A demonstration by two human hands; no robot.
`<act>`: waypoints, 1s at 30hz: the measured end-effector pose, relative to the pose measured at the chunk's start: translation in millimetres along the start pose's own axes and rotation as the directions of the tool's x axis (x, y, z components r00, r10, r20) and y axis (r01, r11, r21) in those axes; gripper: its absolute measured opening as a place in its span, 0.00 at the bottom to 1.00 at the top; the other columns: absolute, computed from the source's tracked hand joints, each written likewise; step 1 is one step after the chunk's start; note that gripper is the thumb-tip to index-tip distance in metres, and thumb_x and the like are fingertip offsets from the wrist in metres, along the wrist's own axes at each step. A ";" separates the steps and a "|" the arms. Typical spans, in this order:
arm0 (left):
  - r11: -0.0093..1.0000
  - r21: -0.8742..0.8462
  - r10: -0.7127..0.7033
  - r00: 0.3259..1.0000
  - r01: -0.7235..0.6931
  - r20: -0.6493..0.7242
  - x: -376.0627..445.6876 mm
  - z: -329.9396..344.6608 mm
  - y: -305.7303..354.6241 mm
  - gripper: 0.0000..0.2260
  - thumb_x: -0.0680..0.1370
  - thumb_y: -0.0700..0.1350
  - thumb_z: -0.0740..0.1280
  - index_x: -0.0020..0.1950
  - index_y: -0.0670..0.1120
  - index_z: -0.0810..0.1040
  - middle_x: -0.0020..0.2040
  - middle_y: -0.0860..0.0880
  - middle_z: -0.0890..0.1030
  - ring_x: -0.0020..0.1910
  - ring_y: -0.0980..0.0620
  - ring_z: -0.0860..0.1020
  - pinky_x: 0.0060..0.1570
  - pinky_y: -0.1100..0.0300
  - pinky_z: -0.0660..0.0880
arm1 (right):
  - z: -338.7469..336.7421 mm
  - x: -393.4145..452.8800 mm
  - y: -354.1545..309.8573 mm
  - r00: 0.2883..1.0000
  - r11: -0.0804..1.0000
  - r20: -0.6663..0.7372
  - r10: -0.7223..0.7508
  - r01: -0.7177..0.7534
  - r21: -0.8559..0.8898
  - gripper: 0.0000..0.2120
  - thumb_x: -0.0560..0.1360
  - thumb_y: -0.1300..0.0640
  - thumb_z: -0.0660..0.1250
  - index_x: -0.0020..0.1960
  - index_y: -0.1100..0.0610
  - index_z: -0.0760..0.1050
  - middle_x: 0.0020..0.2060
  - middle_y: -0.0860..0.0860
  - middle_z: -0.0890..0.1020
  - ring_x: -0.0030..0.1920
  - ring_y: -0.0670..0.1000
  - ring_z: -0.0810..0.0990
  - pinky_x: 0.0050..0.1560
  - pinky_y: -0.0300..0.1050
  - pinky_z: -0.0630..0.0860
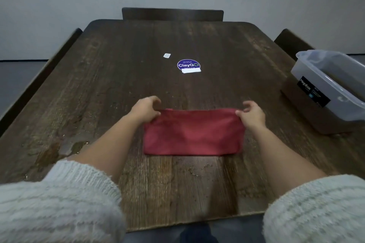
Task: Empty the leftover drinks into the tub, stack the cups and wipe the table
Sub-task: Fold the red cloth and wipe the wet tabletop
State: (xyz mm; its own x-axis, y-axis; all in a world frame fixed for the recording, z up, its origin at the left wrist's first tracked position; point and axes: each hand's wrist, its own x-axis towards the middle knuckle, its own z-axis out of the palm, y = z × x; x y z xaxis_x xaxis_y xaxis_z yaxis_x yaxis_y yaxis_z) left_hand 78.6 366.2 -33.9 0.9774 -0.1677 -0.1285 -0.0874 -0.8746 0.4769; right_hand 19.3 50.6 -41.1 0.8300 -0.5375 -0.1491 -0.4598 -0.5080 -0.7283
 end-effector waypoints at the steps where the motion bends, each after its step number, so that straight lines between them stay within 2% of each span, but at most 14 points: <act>1: 1.000 -0.024 0.005 0.994 -0.008 -0.105 1.3 5.1 1.9 0.18 0.75 0.39 0.70 0.64 0.43 0.76 0.61 0.43 0.77 0.60 0.44 0.75 0.60 0.56 0.71 | 3.9 1.1 -4.3 0.999 0.999 -0.032 -0.044 0.043 -0.019 0.24 0.75 0.58 0.71 0.69 0.58 0.71 0.66 0.60 0.73 0.65 0.59 0.73 0.65 0.48 0.68; 3: 0.996 -0.089 -0.013 0.981 -0.005 -0.193 0.2 23.1 5.8 0.17 0.77 0.39 0.66 0.66 0.42 0.73 0.64 0.41 0.73 0.63 0.41 0.72 0.64 0.50 0.69 | 15.9 0.5 -7.7 0.995 0.990 -0.041 -0.094 0.089 -0.110 0.26 0.76 0.56 0.69 0.73 0.56 0.67 0.71 0.59 0.66 0.69 0.61 0.67 0.70 0.51 0.64; 5: 0.993 -0.121 -0.021 0.989 0.004 -0.144 -3.2 54.0 9.7 0.16 0.79 0.38 0.62 0.67 0.41 0.72 0.64 0.40 0.72 0.63 0.40 0.72 0.64 0.49 0.69 | 36.2 -3.0 -1.0 0.993 0.957 0.007 -0.118 0.115 -0.268 0.24 0.79 0.56 0.64 0.74 0.55 0.66 0.72 0.58 0.65 0.71 0.60 0.65 0.70 0.52 0.62; 7: 0.993 -0.110 -0.054 0.998 0.049 -0.041 -7.1 84.7 15.0 0.18 0.82 0.43 0.60 0.71 0.41 0.68 0.69 0.40 0.70 0.68 0.41 0.69 0.68 0.48 0.66 | 57.7 -8.1 6.2 0.988 0.905 0.105 -0.111 0.144 -0.401 0.23 0.82 0.54 0.59 0.76 0.55 0.63 0.73 0.57 0.64 0.74 0.59 0.61 0.72 0.56 0.59; 9: 0.994 -0.020 -0.108 0.991 0.110 0.075 -5.9 109.5 15.8 0.26 0.83 0.53 0.56 0.77 0.42 0.57 0.77 0.40 0.58 0.76 0.42 0.57 0.74 0.48 0.55 | 77.3 -11.0 10.4 0.977 0.888 0.212 -0.018 0.114 -0.446 0.26 0.83 0.46 0.53 0.78 0.54 0.56 0.78 0.57 0.56 0.77 0.61 0.51 0.74 0.65 0.50; 11: 0.982 0.090 -0.176 0.971 0.163 0.161 -1.9 132.7 13.6 0.35 0.81 0.63 0.50 0.79 0.43 0.45 0.79 0.42 0.43 0.78 0.44 0.42 0.75 0.49 0.41 | 97.0 -7.5 17.5 0.946 0.883 0.299 0.123 0.033 -0.469 0.34 0.80 0.35 0.46 0.80 0.51 0.45 0.79 0.56 0.44 0.77 0.64 0.40 0.71 0.71 0.41; 13: 0.967 0.170 -0.210 0.971 0.190 0.109 -0.9 152.6 11.8 0.41 0.77 0.70 0.43 0.79 0.42 0.39 0.78 0.41 0.38 0.77 0.43 0.37 0.73 0.47 0.36 | 113.1 -6.2 27.8 0.936 0.848 0.307 0.173 0.017 -0.530 0.40 0.76 0.28 0.41 0.79 0.49 0.37 0.78 0.55 0.35 0.76 0.65 0.35 0.69 0.74 0.38; 16: 0.944 0.228 -0.234 0.971 0.240 -0.053 13.9 164.6 16.4 0.49 0.68 0.73 0.30 0.79 0.42 0.41 0.79 0.40 0.42 0.78 0.41 0.41 0.74 0.45 0.38 | 126.1 10.2 38.5 0.966 0.790 0.236 0.104 0.064 -0.609 0.42 0.73 0.26 0.39 0.78 0.47 0.33 0.77 0.54 0.33 0.76 0.65 0.34 0.68 0.76 0.37; 17: 0.939 0.233 -0.246 0.967 0.255 -0.069 24.6 163.8 18.0 0.49 0.68 0.74 0.30 0.79 0.42 0.41 0.79 0.40 0.43 0.78 0.41 0.41 0.74 0.44 0.38 | 127.4 21.6 38.1 0.971 0.785 0.224 0.081 0.076 -0.615 0.42 0.73 0.25 0.39 0.78 0.47 0.33 0.78 0.54 0.34 0.76 0.65 0.34 0.68 0.76 0.37; 21: 0.926 0.238 -0.280 0.955 0.294 -0.094 78.4 158.5 23.6 0.45 0.74 0.73 0.42 0.79 0.42 0.41 0.79 0.40 0.42 0.77 0.40 0.40 0.74 0.42 0.39 | 134.0 82.8 24.1 0.976 0.757 0.220 0.012 0.135 -0.639 0.43 0.71 0.24 0.38 0.79 0.46 0.35 0.78 0.53 0.37 0.77 0.64 0.37 0.68 0.75 0.37; 27: 0.911 0.196 -0.340 0.930 0.363 -0.142 183.1 149.0 28.6 0.51 0.68 0.78 0.45 0.79 0.44 0.40 0.79 0.40 0.41 0.77 0.39 0.39 0.72 0.41 0.36 | 161.3 186.4 -14.8 0.972 0.732 0.226 -0.066 0.201 -0.651 0.43 0.72 0.24 0.38 0.79 0.46 0.36 0.79 0.54 0.38 0.77 0.65 0.37 0.69 0.75 0.38; 30: 0.904 0.210 -0.346 0.926 0.372 -0.153 227.5 140.1 29.1 0.48 0.69 0.78 0.45 0.79 0.49 0.39 0.78 0.39 0.40 0.77 0.37 0.39 0.72 0.39 0.36 | 173.7 226.1 -35.0 0.970 0.721 0.221 -0.103 0.226 -0.655 0.43 0.72 0.24 0.39 0.79 0.46 0.37 0.79 0.54 0.38 0.77 0.65 0.38 0.69 0.75 0.38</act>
State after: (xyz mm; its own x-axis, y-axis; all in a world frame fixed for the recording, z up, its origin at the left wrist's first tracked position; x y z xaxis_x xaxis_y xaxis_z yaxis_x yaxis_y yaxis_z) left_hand 271.5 238.9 -171.1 0.9645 0.2170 -0.1504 0.2447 -0.9485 0.2011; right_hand 278.0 63.7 -165.4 0.9220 -0.3203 -0.2177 -0.3511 -0.9285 -0.1209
